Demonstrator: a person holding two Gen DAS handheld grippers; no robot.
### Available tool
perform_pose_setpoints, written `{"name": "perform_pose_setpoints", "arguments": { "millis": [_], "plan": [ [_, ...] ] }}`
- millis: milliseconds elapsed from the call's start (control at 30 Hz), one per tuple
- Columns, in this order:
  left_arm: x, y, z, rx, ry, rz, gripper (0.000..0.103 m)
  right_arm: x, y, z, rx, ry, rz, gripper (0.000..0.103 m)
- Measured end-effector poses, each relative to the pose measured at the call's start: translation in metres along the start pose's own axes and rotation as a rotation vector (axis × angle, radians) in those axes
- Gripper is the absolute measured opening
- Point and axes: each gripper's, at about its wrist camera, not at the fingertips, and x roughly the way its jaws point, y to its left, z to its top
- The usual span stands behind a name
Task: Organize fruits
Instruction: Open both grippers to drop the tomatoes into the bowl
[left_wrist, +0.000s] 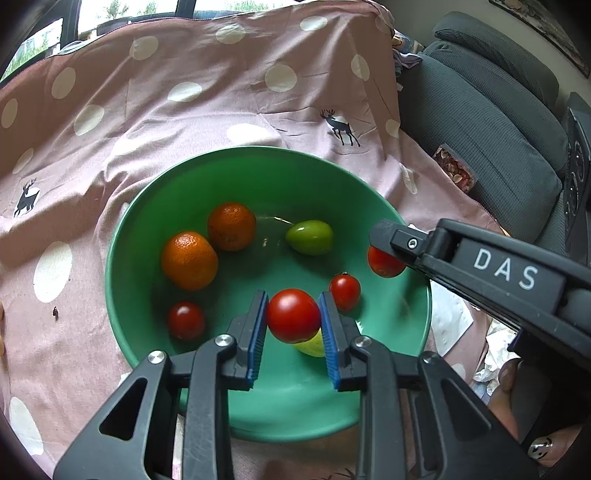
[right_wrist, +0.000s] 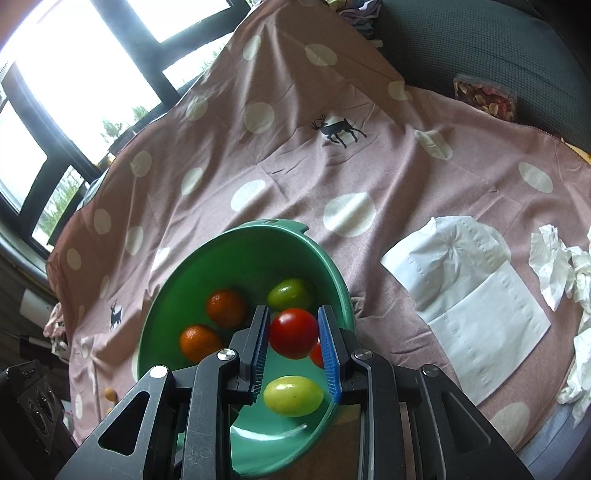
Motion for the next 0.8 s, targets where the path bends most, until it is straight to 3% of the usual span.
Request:
{"name": "perform_pose_setpoints", "arguments": {
  "millis": [567,800],
  "plan": [
    [-0.005,0.002,-0.002,-0.001,-0.02,-0.002,0.028,0.002,-0.001,0.0,0.013,0.01,0.013,0.029],
    [-0.033,0.014,-0.003,-0.025,-0.082,0.007,0.037,-0.001,0.003,0.001,0.006,-0.008,0.011,0.043]
  ]
}}
